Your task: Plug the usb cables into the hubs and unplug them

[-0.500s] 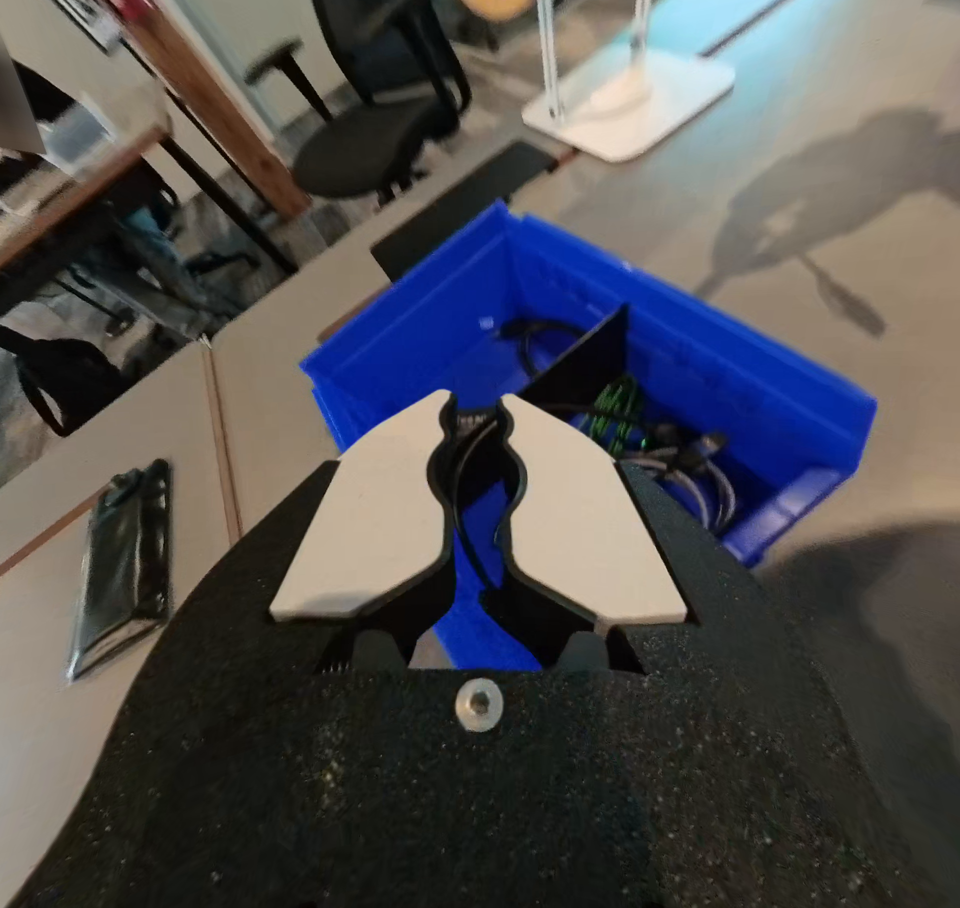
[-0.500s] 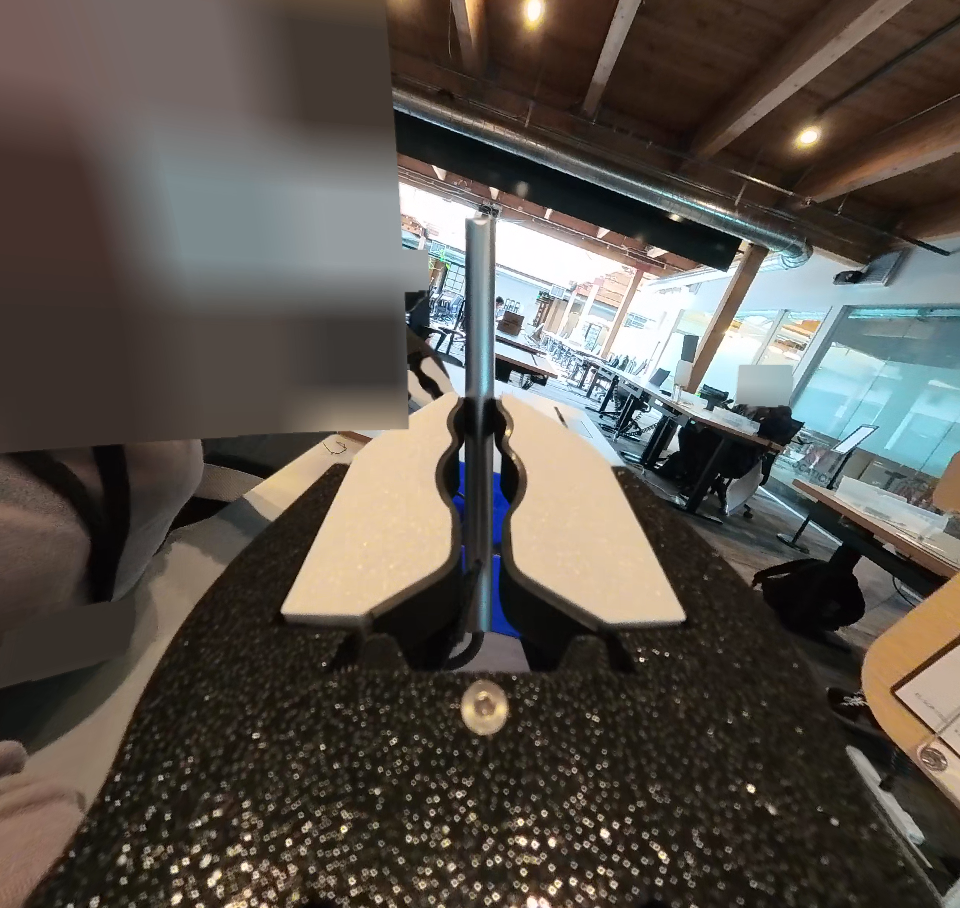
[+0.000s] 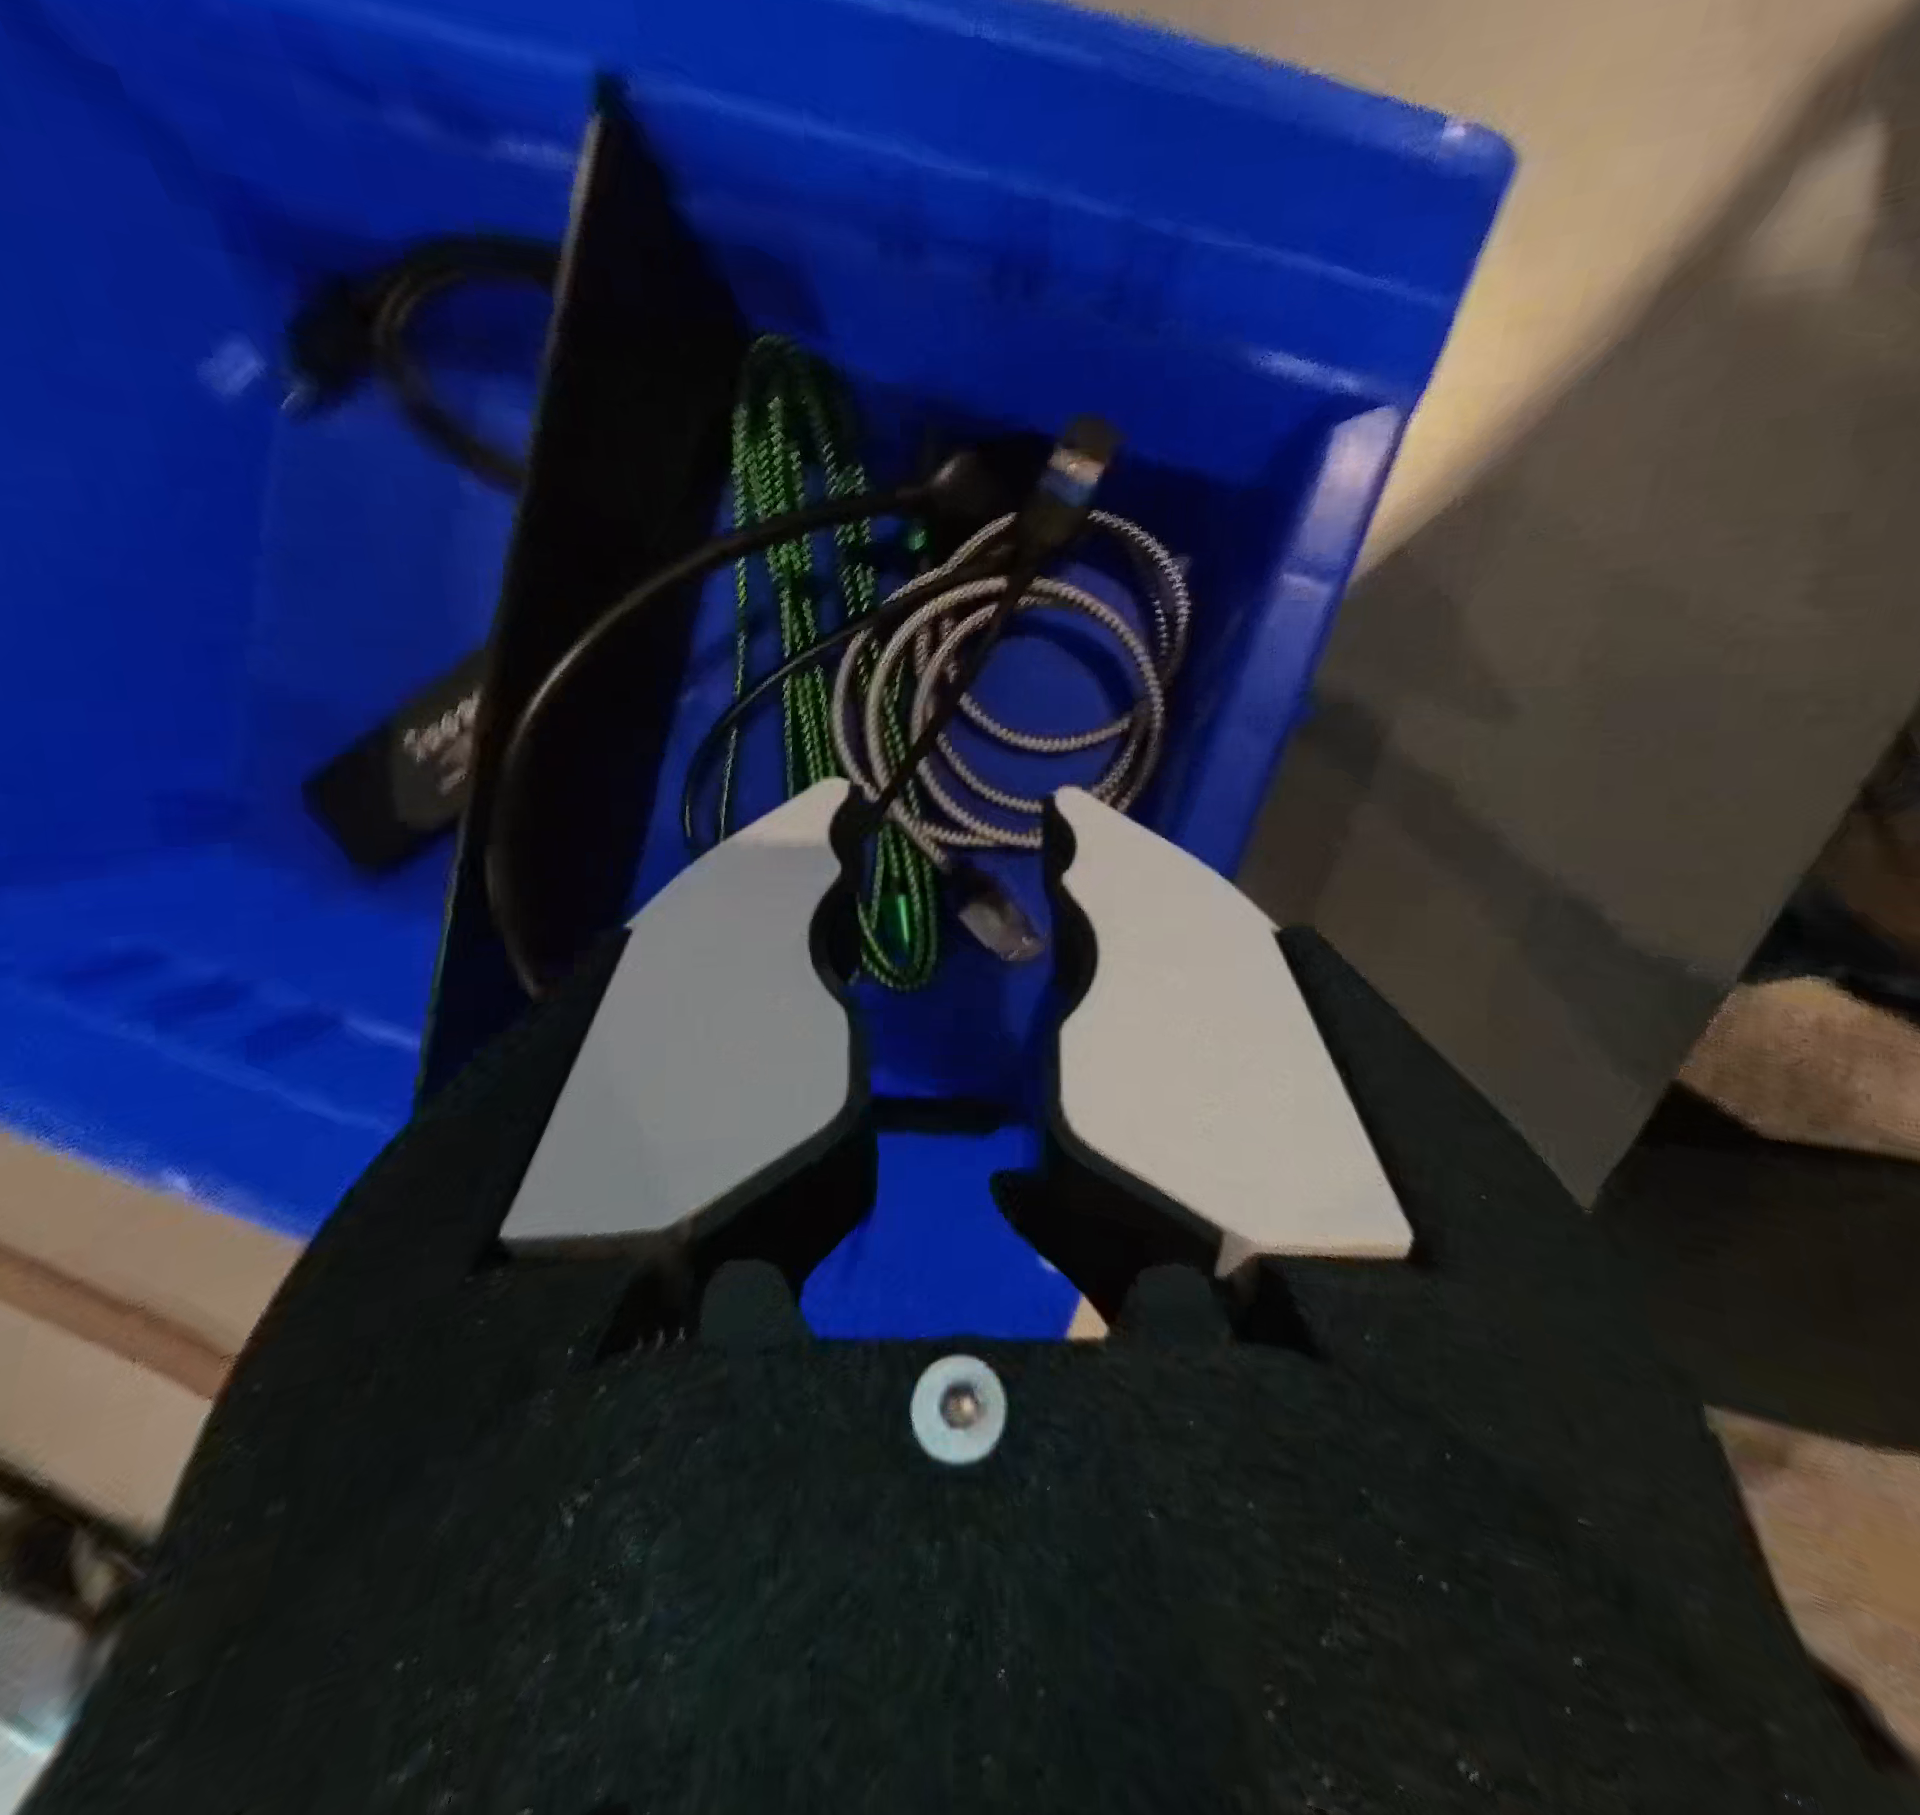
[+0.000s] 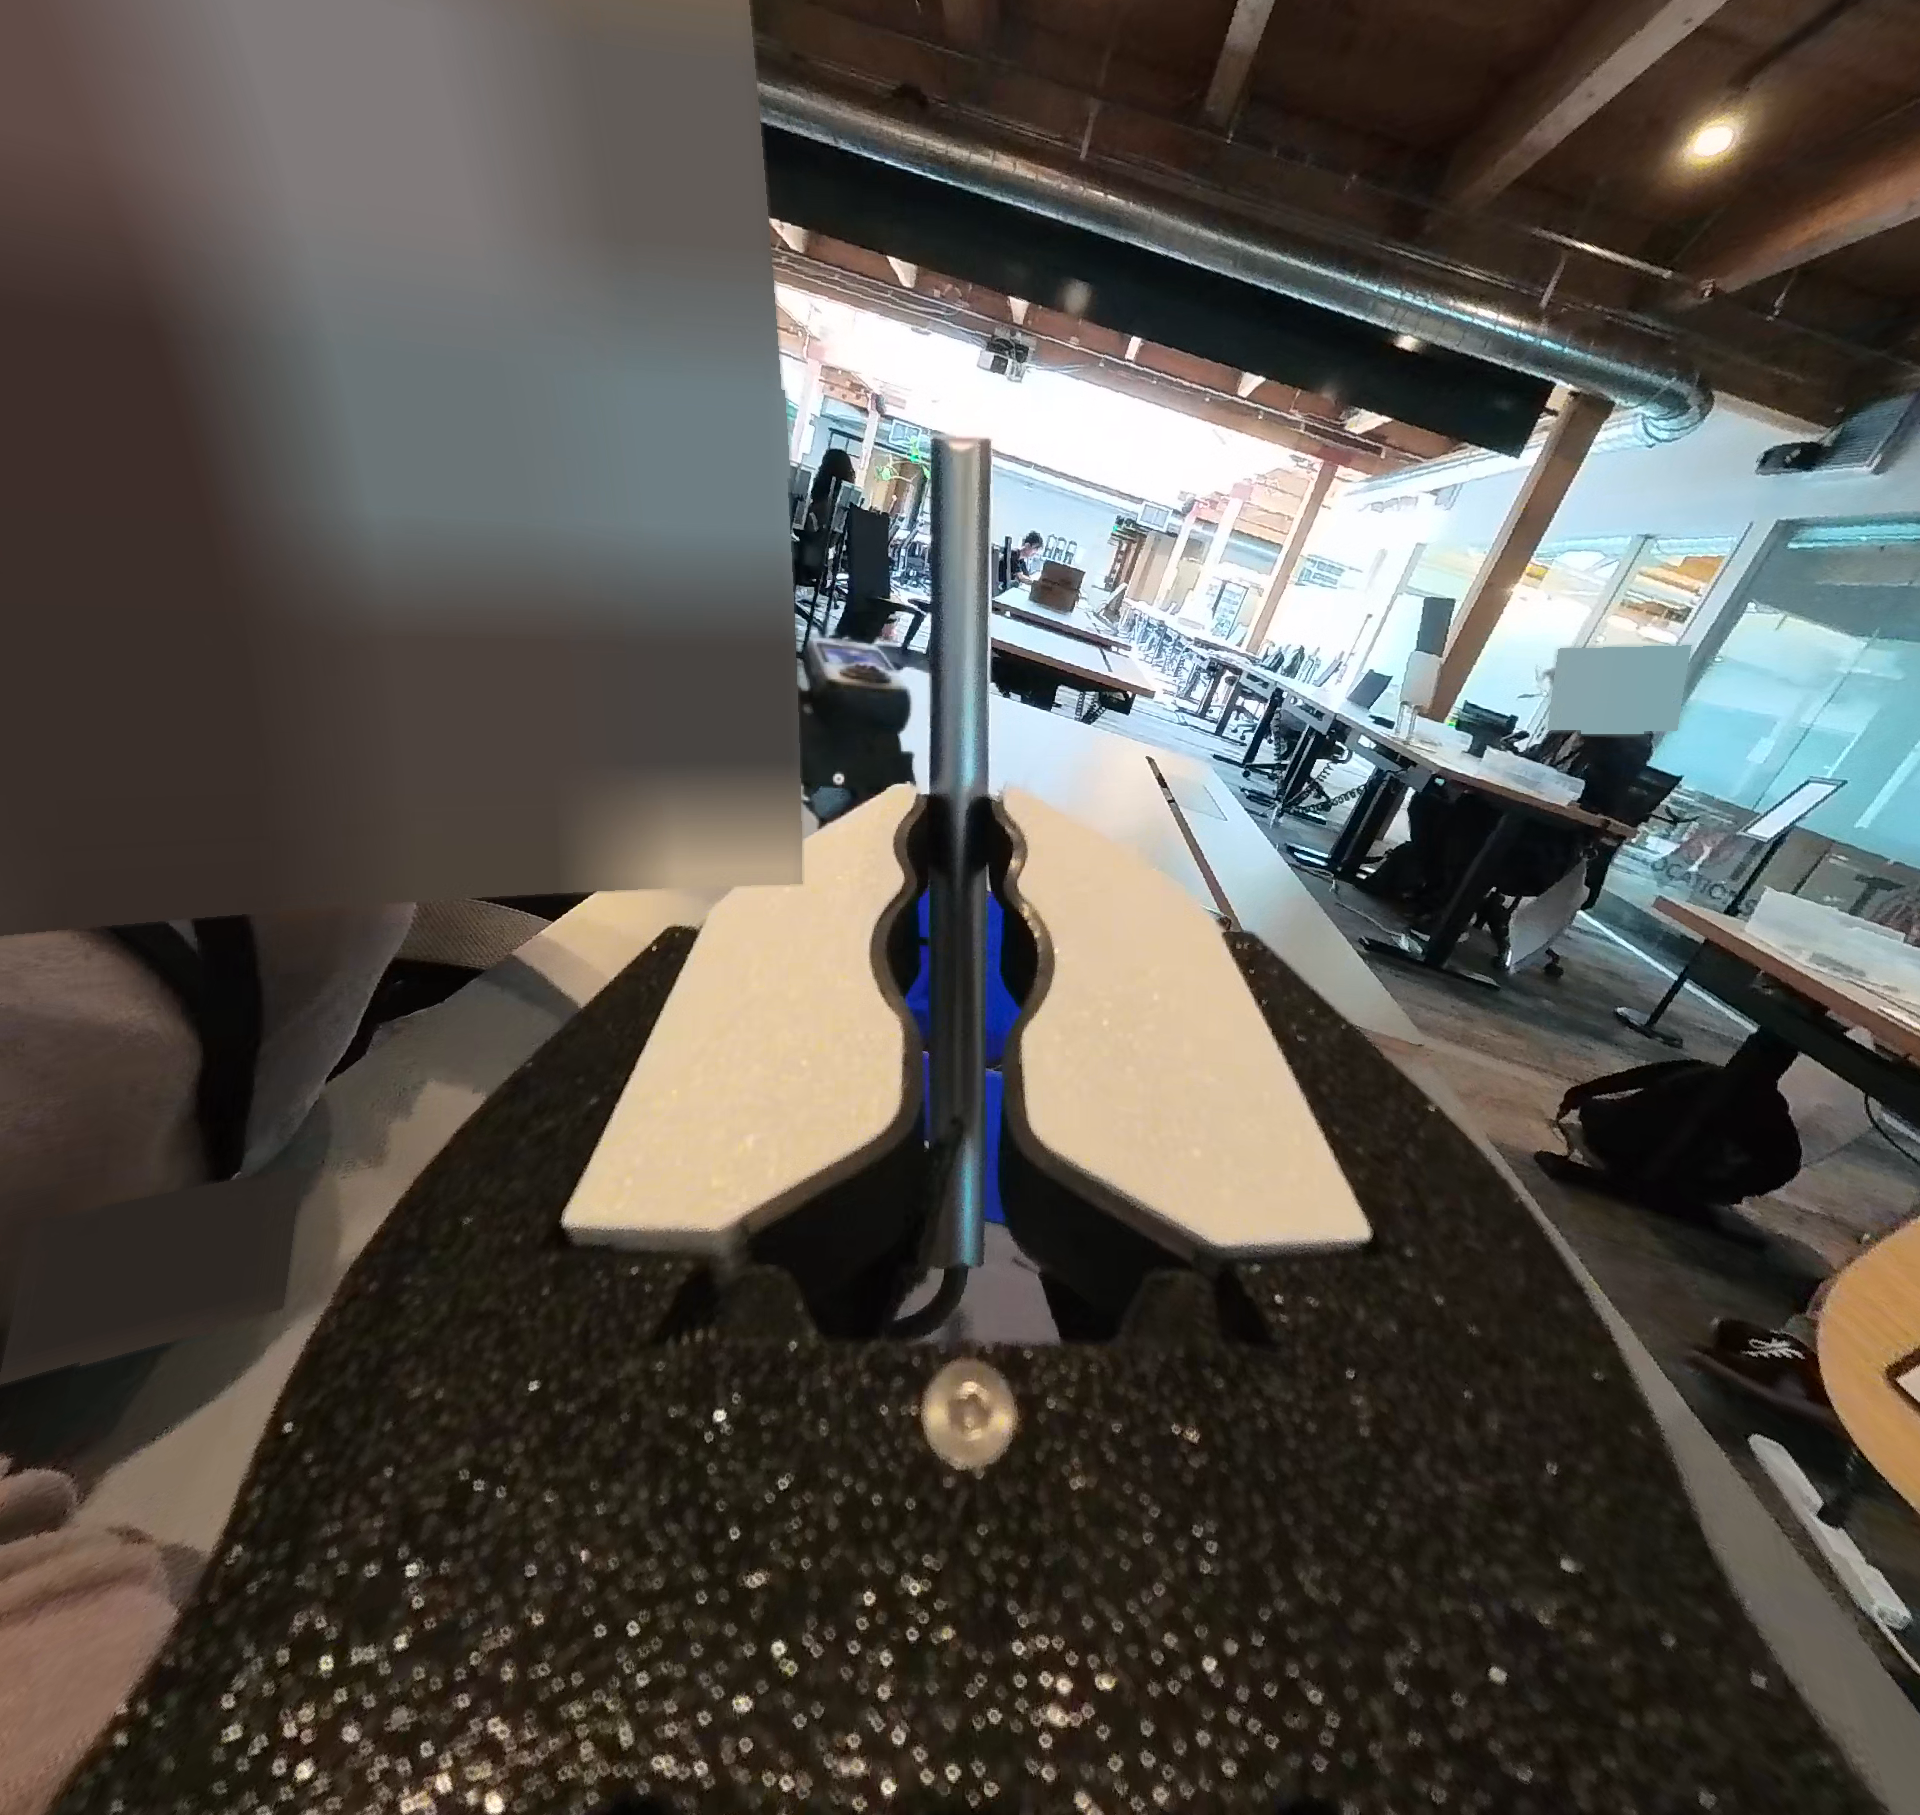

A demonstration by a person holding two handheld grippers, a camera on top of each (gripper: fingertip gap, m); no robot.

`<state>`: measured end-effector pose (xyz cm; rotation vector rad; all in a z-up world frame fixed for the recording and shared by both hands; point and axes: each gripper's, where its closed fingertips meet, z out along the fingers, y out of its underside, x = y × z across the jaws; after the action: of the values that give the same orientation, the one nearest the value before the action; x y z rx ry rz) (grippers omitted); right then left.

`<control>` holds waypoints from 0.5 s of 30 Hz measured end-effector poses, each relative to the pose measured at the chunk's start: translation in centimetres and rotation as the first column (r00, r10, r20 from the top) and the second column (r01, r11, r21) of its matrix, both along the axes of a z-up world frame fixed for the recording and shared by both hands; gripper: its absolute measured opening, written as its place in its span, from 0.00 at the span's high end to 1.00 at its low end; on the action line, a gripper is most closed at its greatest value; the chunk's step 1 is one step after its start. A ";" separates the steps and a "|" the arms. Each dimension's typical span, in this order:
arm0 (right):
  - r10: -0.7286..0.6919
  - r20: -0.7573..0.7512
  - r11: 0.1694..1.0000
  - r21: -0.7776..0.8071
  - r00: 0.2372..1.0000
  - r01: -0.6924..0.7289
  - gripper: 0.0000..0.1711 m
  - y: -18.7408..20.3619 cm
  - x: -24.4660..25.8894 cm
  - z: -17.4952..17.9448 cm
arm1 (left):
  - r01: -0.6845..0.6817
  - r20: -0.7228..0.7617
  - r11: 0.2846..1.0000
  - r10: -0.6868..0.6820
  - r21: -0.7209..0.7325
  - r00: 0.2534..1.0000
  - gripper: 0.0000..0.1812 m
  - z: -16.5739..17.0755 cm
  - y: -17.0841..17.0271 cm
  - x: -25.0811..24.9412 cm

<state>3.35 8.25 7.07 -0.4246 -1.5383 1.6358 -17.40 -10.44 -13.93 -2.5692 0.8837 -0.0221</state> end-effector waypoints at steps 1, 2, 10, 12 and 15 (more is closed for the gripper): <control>0.001 0.002 1.000 -0.001 1.000 -0.001 0.95 -0.1 0.0 0.0 | 0.051 -0.014 0.999 -0.052 -0.003 0.999 0.83 -0.2 0.3 0.5; 0.001 0.003 1.000 -0.003 1.000 -0.001 0.95 -0.1 0.0 0.0 | 0.095 -0.019 0.995 -0.095 -0.005 0.995 0.83 -0.3 0.7 1.0; 0.007 0.002 1.000 -0.015 1.000 -0.007 0.95 0.1 -0.2 -0.2 | 0.268 0.003 0.957 -0.269 -0.110 0.963 0.84 -2.8 3.0 4.2; 0.009 0.000 1.000 -0.018 1.000 -0.009 0.95 0.2 -0.2 -0.2 | 0.283 0.014 0.951 -0.284 -0.123 0.959 0.84 -3.3 3.3 4.5; 0.012 -0.002 1.000 -0.024 1.000 -0.012 0.95 0.3 -0.3 -0.2 | 0.274 0.054 0.944 -0.269 -0.184 0.962 0.83 -4.1 3.3 4.9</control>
<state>3.02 8.55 6.90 -0.4278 -1.5236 1.6653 -12.48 -7.11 -18.02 -2.5888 1.2743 -0.2342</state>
